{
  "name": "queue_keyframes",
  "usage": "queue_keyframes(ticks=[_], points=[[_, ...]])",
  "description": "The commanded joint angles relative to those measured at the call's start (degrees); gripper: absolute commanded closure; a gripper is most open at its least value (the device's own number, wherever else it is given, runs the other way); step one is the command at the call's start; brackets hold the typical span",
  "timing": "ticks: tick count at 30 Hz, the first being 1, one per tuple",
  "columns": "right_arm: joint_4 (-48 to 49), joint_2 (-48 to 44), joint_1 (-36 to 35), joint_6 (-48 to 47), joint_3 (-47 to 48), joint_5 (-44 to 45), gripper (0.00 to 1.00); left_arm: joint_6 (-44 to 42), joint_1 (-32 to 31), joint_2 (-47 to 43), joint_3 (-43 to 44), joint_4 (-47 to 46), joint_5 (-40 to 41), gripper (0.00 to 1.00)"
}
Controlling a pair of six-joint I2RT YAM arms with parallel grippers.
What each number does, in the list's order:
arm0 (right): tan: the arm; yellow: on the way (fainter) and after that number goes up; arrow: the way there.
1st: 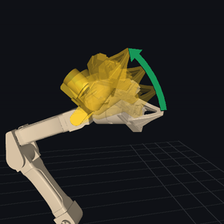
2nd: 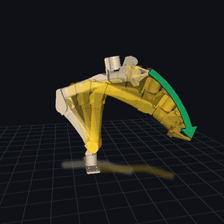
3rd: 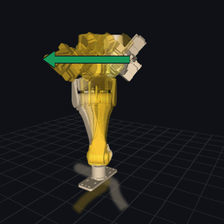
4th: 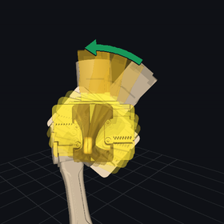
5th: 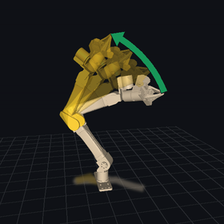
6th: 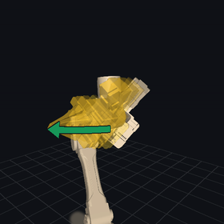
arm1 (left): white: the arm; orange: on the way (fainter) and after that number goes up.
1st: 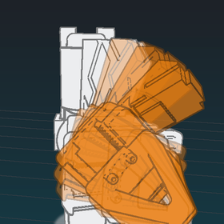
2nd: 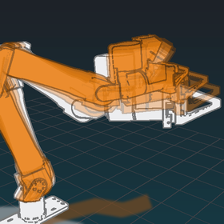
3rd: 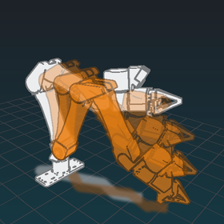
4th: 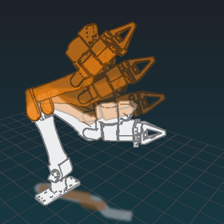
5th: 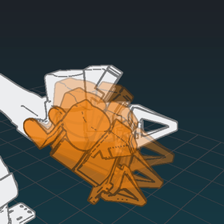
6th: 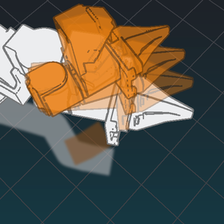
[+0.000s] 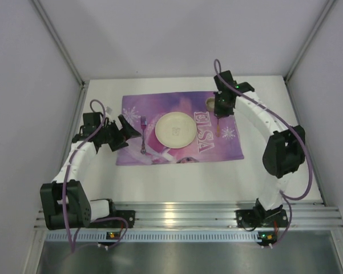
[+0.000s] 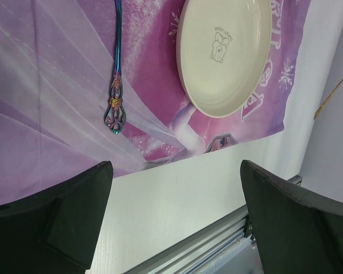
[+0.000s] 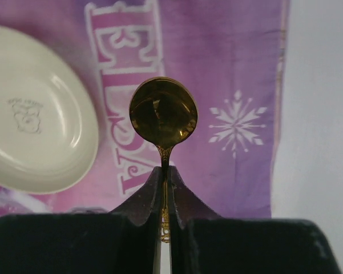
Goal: Set the dinner table for one person
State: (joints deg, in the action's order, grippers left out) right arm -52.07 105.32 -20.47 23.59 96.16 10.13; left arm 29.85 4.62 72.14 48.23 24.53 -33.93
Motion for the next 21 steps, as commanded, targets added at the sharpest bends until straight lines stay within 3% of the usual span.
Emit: queue_keyframes(ticks=[1, 13, 21], points=[[0.7, 5.1, -2.8, -3.5, 2.2, -7.1, 1.0, -1.7, 0.2, -2.7, 1.7, 1.7, 0.4, 0.02], [-0.6, 19.2, -5.8, -2.4, 11.2, -7.5, 1.0, -2.3, 0.2, -6.9, 0.5, 5.1, 1.6, 0.02], [-0.6, 23.5, -5.6, -0.8, 14.9, -5.3, 1.0, -3.3, 0.2, -8.0, 0.9, 7.5, 2.8, 0.02]])
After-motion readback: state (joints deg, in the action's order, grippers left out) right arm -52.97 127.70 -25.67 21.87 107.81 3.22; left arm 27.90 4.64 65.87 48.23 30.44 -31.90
